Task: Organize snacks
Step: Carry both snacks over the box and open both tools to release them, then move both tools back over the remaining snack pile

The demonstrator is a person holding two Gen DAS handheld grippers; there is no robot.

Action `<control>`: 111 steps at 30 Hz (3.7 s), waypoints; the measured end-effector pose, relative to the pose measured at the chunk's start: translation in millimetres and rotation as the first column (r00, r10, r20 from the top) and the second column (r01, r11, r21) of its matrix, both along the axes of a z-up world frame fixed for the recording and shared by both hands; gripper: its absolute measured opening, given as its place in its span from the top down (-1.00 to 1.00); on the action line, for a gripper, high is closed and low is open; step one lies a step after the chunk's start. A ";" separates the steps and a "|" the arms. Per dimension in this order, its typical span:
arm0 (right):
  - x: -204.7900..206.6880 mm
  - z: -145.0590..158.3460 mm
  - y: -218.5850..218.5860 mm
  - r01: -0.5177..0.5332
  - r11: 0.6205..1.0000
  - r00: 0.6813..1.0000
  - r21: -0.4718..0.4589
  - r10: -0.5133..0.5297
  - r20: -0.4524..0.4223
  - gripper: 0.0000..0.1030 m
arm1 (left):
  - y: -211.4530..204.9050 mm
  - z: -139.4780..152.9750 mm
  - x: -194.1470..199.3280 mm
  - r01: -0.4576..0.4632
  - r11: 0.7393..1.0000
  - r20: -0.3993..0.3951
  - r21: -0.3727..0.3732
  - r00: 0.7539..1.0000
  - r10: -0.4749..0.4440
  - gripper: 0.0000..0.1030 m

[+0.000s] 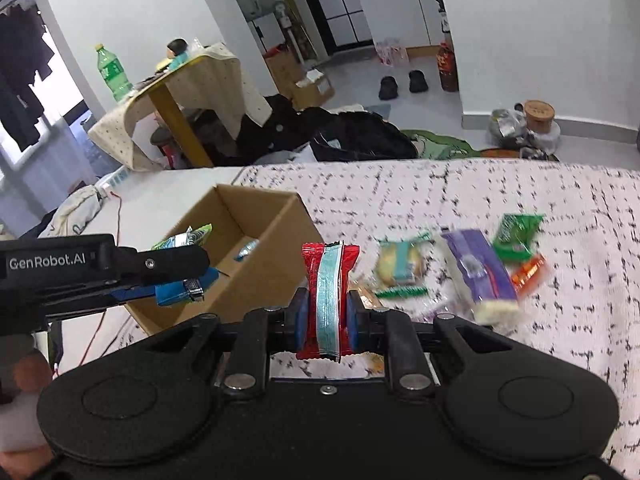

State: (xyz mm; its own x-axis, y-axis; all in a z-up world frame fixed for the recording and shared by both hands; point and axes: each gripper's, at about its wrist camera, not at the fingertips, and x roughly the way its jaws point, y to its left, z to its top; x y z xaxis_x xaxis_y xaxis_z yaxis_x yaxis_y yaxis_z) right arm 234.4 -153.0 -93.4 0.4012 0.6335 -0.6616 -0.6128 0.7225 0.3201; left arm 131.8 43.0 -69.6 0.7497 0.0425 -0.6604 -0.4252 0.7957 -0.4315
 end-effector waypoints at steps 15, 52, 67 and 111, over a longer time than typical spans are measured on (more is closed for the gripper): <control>4.3 15.8 39.2 -0.062 0.998 0.997 -0.008 0.062 0.050 0.62 | 51.5 1.4 -0.8 -0.094 0.995 -0.007 0.023 0.996 0.094 0.38; 21.7 10.5 87.0 -0.087 0.994 0.996 0.063 0.087 0.004 0.09 | 87.0 -11.1 -13.7 -0.215 0.976 -0.146 0.029 0.965 0.217 -0.50; 30.0 31.6 29.8 -0.002 1.000 0.999 -0.005 0.002 0.037 -0.24 | 50.9 -10.3 -2.0 -0.158 0.987 -0.143 0.002 0.977 0.157 -0.63; 33.7 6.3 -95.6 0.043 0.975 0.998 -0.216 -0.050 -0.026 -0.85 | -70.2 -45.0 44.9 0.086 0.996 -0.171 0.001 0.982 -0.085 -0.66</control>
State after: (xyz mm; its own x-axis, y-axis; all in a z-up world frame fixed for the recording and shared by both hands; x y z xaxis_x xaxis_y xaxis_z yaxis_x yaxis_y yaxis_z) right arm 268.1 -248.5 -87.1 0.4036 0.4561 -0.7931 -0.5691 0.8039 0.1728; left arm 176.7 -27.2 -114.6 0.6275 -0.0108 -0.7785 -0.4221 0.8355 -0.3518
